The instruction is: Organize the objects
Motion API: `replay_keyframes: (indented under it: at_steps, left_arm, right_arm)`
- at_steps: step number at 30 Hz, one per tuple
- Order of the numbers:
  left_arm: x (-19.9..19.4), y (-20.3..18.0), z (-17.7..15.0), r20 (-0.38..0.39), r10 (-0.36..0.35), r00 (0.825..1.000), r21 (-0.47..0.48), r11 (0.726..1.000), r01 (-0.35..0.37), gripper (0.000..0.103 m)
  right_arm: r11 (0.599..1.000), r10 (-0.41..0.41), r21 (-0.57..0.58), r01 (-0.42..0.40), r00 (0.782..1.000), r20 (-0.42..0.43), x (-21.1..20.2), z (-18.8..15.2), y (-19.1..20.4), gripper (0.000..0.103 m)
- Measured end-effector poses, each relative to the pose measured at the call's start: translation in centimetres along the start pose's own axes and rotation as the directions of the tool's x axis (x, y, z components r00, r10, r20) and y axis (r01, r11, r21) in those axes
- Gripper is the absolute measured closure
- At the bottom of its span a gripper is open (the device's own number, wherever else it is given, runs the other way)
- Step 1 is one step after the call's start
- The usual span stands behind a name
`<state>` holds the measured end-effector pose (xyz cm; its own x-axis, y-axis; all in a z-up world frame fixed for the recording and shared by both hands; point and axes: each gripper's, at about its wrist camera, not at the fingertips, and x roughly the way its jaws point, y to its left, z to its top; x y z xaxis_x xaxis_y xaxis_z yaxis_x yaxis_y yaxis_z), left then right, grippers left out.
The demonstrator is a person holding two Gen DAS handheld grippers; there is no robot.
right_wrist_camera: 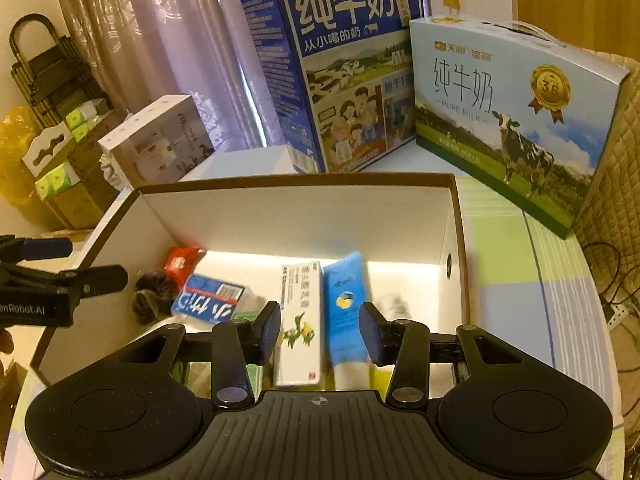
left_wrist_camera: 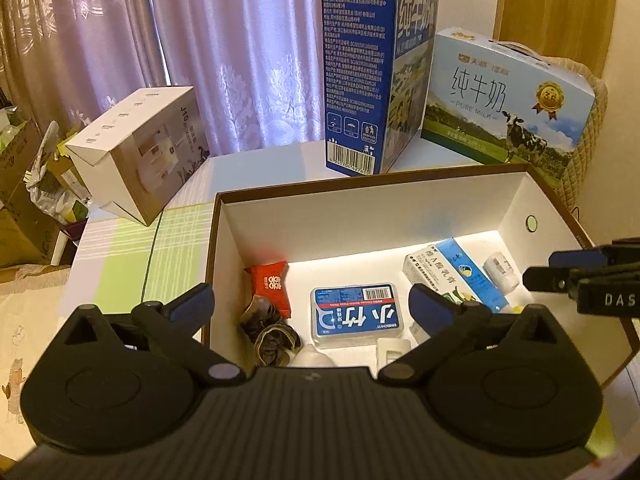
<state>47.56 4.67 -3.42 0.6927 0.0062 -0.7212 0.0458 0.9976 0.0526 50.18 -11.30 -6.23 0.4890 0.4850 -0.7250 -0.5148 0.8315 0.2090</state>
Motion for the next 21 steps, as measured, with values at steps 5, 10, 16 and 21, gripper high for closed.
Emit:
replay_keyframes:
  at_steps: [5, 10, 16, 21]
  left_arm:
    - [-1.6, -0.2, -0.4, 0.017, -0.009, 1.000, -0.004, 1.000, 0.009, 0.001]
    - [-3.4, -0.4, -0.7, 0.037, 0.002, 0.999, -0.027, 1.000, -0.001, 0.001]
    - [-6.2, -1.1, -1.7, 0.084, 0.047, 0.995, -0.006, 0.999, -0.047, 0.001]
    - [-8.7, -1.8, -2.9, 0.086, 0.052, 0.995, -0.025, 0.998, -0.050, 0.001]
  right_arm:
    - [1.000, 0.010, 0.013, -0.010, 1.000, 0.003, -1.5, -0.9, 0.2, 0.059]
    - [1.000, 0.019, 0.020, -0.019, 1.000, 0.016, -3.2, -1.3, 0.5, 0.055]
    - [0.999, 0.048, 0.015, -0.049, 0.998, 0.037, -5.6, -2.4, 1.2, 0.054]
    - [0.998, 0.056, 0.008, -0.056, 0.997, 0.054, -8.0, -3.6, 2.0, 0.054]
